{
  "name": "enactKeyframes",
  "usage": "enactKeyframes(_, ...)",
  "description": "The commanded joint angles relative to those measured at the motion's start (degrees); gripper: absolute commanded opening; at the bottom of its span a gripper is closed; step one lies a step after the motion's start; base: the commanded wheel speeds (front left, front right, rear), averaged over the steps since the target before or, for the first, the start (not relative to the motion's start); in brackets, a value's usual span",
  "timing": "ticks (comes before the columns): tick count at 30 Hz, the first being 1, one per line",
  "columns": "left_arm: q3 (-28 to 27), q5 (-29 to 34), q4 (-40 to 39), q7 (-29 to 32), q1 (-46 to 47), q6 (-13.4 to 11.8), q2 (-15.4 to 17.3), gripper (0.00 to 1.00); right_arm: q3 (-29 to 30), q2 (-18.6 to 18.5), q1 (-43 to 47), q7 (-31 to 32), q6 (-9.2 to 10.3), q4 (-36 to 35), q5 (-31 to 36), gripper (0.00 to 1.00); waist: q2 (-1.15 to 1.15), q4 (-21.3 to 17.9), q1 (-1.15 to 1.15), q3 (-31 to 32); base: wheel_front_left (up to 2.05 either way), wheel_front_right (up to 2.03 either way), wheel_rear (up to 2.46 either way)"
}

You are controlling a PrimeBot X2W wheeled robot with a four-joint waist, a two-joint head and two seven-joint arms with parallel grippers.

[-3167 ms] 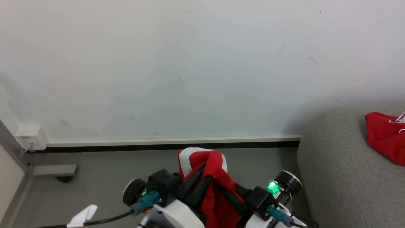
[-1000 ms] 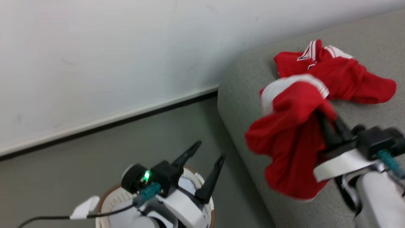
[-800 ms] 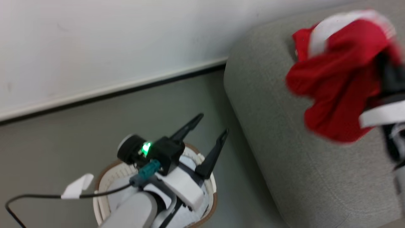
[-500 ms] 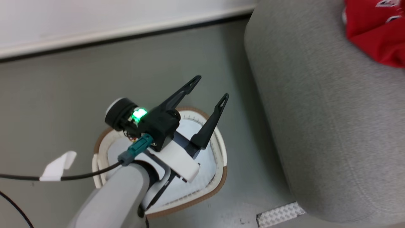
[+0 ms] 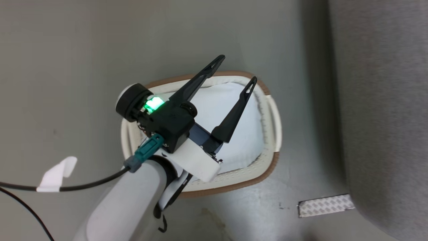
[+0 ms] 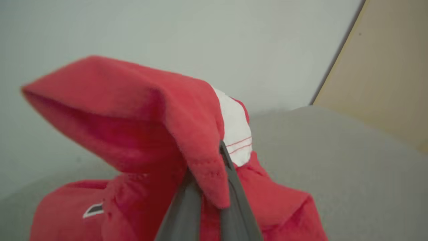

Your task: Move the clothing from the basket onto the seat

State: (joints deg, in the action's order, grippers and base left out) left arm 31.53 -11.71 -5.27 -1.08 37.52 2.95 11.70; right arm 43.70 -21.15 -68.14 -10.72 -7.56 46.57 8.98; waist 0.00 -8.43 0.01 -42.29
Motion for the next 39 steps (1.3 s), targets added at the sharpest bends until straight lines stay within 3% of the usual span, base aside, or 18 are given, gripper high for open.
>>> enactKeyframes(1, -0.1, -0.1, 0.4, -0.4, -0.2, -0.2, 0.0, 1.00, 1.9, 0.2, 0.6, -0.9, 0.15, 0.8, 1.3, 0.00, 0.00, 1.3, -0.01, -1.1, 0.00, 0.00, 0.00)
enactKeyframes(2, -0.1, 0.0, 0.6, -0.7, -0.3, -0.4, 0.1, 1.00, 3.4, 0.3, 0.7, -1.6, 0.15, 1.4, 2.4, 0.00, 0.00, 1.5, -0.01, -1.0, 0.00, 0.00, 0.00)
enactKeyframes(3, -0.2, 0.0, 0.9, -1.0, -0.5, -0.4, 0.1, 1.00, 4.4, 0.6, 1.0, -2.2, 0.15, 2.1, 3.6, 0.11, 0.00, 1.6, -0.01, -0.7, 0.00, 0.00, 0.00)
enactKeyframes(4, -0.4, -0.1, 1.2, -1.3, -0.6, -0.6, 0.2, 1.00, 5.4, 0.9, 1.3, -2.9, 0.15, 2.3, 5.1, 0.35, 0.00, 1.6, -0.01, -0.4, 0.00, 0.00, 0.00)
enactKeyframes(5, -0.6, -0.3, 1.5, -1.5, -0.9, -0.9, 0.3, 1.00, 6.2, 1.2, 1.7, -3.3, 0.15, 2.4, 6.3, 0.50, 0.00, 1.6, -0.01, 0.0, 0.00, 0.00, 0.00)
enactKeyframes(6, -0.9, -0.6, 1.8, -1.8, -1.3, -1.2, 0.3, 1.00, 6.6, 1.7, 1.9, -3.7, 0.15, 2.7, 7.3, 1.00, 0.00, 1.4, -0.01, 0.5, 0.00, 0.00, 0.00)
enactKeyframes(14, -3.5, -2.6, 4.4, -3.9, -4.8, -3.6, 1.1, 1.00, 3.0, 6.0, 5.8, -4.5, 0.15, 1.6, 12.5, 1.00, 0.00, -1.3, -0.01, 6.9, 0.00, 0.00, 0.00)
enactKeyframes(25, -8.0, -5.5, 11.7, -9.3, -13.6, -8.8, 1.7, 1.00, -11.1, 14.8, 27.7, -4.5, 0.15, -17.8, 3.3, 1.00, 0.00, -1.8, -0.01, 22.4, 0.00, 0.00, 0.00)
enactKeyframes(33, -11.3, -7.6, 17.9, -13.1, -23.5, -12.3, 1.6, 1.00, -21.3, 17.8, 44.6, -4.5, 0.15, -26.2, -1.5, 1.00, 0.00, 0.2, -0.01, 33.8, 0.00, 0.00, 0.00)
enactKeyframes(39, -14.4, -8.4, 20.0, -14.1, -31.2, -14.2, 2.0, 1.00, -25.1, 18.3, 54.4, -4.5, 0.15, -29.9, -8.2, 1.00, 0.00, 2.1, -0.01, 40.1, 0.00, 0.00, 0.00)
